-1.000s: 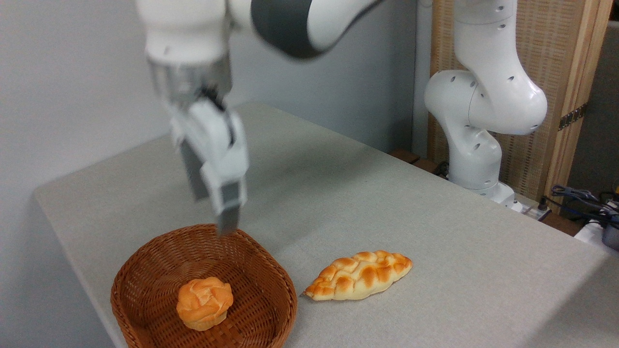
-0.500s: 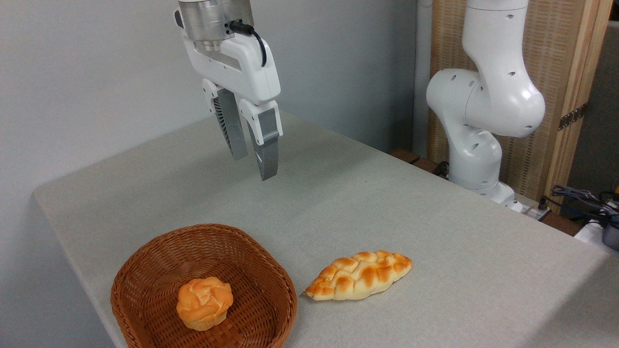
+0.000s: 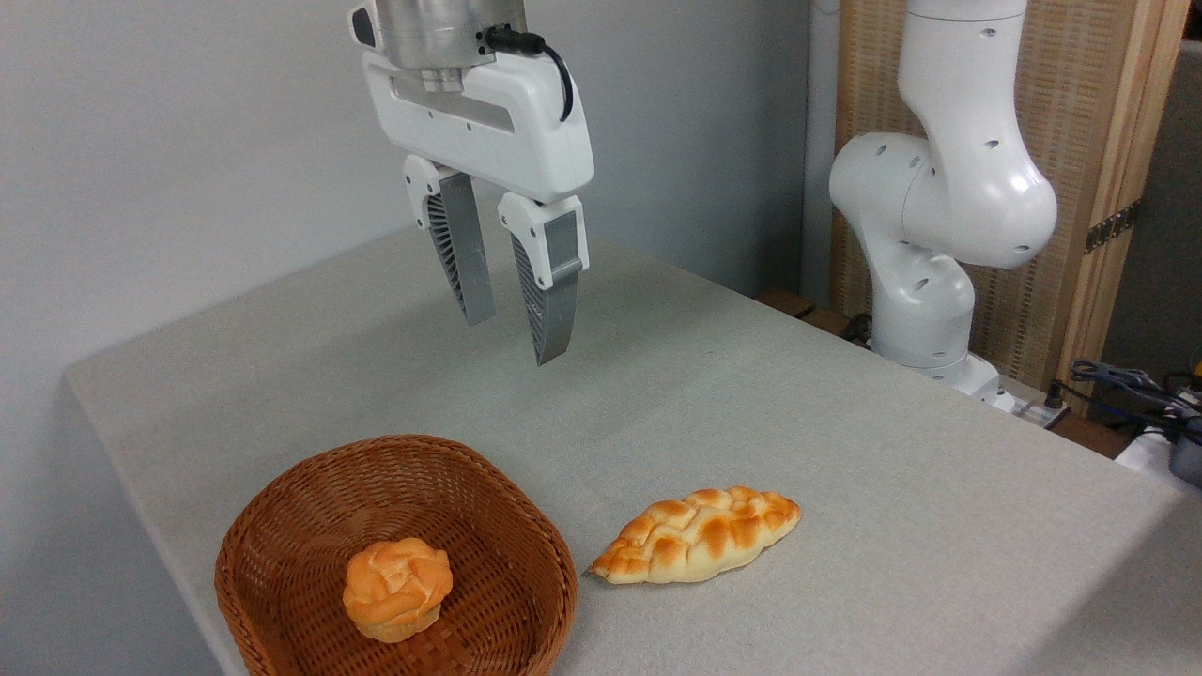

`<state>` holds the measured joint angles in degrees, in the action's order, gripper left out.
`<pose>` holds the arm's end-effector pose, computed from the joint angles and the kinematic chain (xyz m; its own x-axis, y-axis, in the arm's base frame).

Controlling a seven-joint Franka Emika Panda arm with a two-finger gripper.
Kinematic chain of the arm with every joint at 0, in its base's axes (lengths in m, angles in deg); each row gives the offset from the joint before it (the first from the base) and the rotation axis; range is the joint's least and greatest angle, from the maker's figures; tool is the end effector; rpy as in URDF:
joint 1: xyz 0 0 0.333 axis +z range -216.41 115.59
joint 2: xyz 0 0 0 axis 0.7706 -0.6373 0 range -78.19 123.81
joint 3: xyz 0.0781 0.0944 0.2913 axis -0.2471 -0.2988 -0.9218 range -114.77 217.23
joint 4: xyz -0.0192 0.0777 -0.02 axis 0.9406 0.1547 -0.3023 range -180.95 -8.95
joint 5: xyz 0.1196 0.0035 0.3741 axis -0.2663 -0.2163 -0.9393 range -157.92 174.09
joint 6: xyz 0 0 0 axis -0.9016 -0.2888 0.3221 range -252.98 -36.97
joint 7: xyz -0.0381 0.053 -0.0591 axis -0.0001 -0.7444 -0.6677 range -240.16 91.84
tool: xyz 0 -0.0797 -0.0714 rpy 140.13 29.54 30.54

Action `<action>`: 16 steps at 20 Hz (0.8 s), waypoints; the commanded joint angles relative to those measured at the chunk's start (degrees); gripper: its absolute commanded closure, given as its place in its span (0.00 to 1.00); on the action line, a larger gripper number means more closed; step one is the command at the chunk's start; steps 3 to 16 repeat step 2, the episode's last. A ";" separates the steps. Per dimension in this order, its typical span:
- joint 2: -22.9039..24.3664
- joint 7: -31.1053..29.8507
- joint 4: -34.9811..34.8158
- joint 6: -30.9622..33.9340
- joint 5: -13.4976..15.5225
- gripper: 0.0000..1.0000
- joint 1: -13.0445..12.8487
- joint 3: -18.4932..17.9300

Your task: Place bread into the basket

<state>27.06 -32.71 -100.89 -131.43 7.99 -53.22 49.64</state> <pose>0.5363 -0.0107 0.6212 0.7347 -0.6779 0.0232 -0.6776 -0.7351 -0.0202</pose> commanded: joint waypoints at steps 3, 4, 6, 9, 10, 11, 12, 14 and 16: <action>-0.82 -0.41 0.93 -0.15 0.09 0.00 -1.93 -1.05; -0.82 -0.41 0.93 -0.15 0.09 0.00 -1.93 -1.05; -0.82 -0.41 0.93 -0.15 0.09 0.00 -1.93 -1.05; -0.82 -0.41 0.93 -0.15 0.09 0.00 -1.93 -1.05; -0.82 -0.41 0.93 -0.15 0.09 0.00 -1.93 -1.05; -0.82 -0.41 0.93 -0.15 0.09 0.00 -1.93 -1.05; -0.82 -0.41 0.93 -0.15 0.09 0.00 -1.93 -1.05; -0.82 -0.41 0.93 -0.15 0.09 0.00 -1.93 -1.05; -0.82 -0.41 0.93 -0.15 0.09 0.00 -1.93 -1.05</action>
